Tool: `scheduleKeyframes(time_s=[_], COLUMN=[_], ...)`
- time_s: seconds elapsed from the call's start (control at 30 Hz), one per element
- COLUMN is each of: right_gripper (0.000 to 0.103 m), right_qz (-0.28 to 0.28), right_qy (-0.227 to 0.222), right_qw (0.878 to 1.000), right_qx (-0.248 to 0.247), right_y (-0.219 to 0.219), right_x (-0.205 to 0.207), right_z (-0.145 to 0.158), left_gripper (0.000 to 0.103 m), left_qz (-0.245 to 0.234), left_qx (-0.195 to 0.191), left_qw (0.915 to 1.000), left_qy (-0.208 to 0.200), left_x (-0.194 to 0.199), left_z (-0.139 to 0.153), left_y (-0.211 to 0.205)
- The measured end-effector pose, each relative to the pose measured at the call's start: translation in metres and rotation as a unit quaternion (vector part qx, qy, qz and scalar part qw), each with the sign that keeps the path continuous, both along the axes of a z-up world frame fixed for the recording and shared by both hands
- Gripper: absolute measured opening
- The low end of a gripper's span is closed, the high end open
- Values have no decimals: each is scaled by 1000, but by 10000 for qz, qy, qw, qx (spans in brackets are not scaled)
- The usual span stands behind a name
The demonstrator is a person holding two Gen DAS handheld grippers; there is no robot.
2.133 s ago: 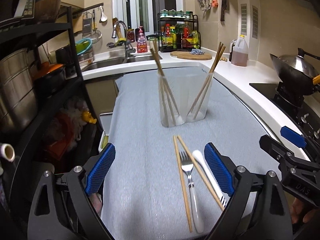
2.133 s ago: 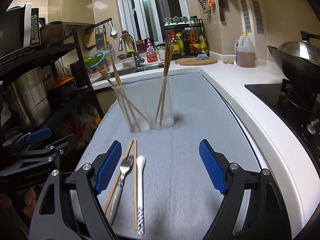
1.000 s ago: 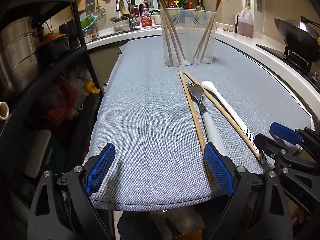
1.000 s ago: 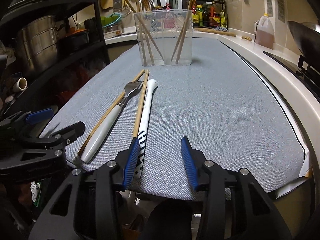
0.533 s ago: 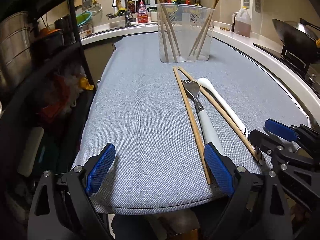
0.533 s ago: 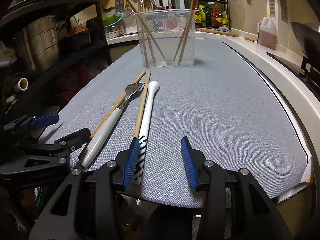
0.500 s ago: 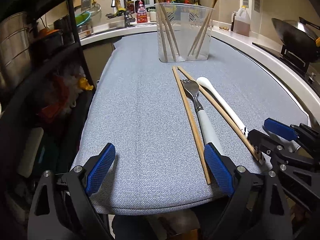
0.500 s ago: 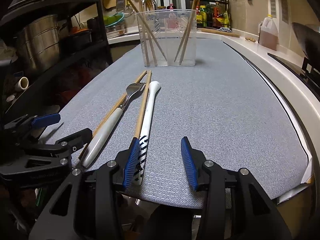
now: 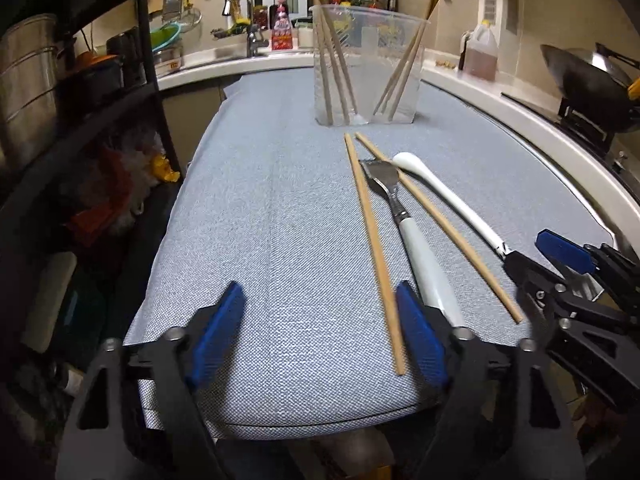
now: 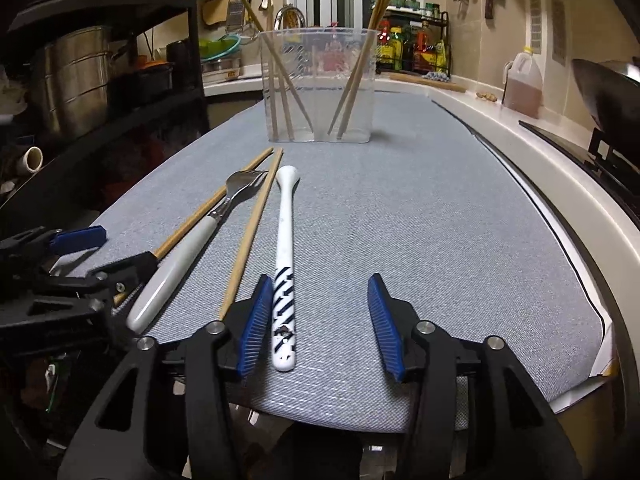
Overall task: Organize utensils
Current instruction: 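Grasp a chopstick with the left tool while the right tool grasps the white spoon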
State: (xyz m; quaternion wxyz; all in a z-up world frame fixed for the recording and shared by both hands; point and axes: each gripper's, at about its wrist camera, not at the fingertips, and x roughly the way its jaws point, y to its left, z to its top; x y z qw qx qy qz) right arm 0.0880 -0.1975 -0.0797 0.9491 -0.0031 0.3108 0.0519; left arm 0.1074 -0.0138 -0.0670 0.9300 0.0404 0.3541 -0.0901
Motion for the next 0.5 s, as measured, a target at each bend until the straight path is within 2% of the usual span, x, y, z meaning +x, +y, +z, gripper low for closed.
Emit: scheduleKeyframes(time_s=[0.03,0.07,0.13,0.23,0.4,0.43,0.5], right_gripper=[52,52,50,44,44,42,31], right_qz=[-7,-11,3,126,116,110,190], right_qy=[-55,-108,-238,-390,-645,-678,-733], right_qw=[10000,9999,9997,9991,9978,9976,9970], right_qx=[17,10,18,75,120,122,156], right_y=[-1,-1,-1,-1,-1,0,2], right_x=[-1,-2,-7,-10,-14,-14,-17], right_z=[0,-1,-3,-5,-9,-10,-11], left_gripper=[53,47,24,11,10,10,10], left_qz=[-81,-143,-258,-329,-306,-302,-293], left_qx=[6,-2,-15,-41,-102,-126,-140], left_qw=[9999,9999,9995,9992,9991,9991,9991], left_qy=[-66,-96,-154,-214,-278,-271,-255], left_x=[-2,-3,-5,-6,-7,-8,-7], left_z=[0,0,0,-1,-1,-1,-1], left_y=[-1,-3,-6,-10,-10,-9,-9])
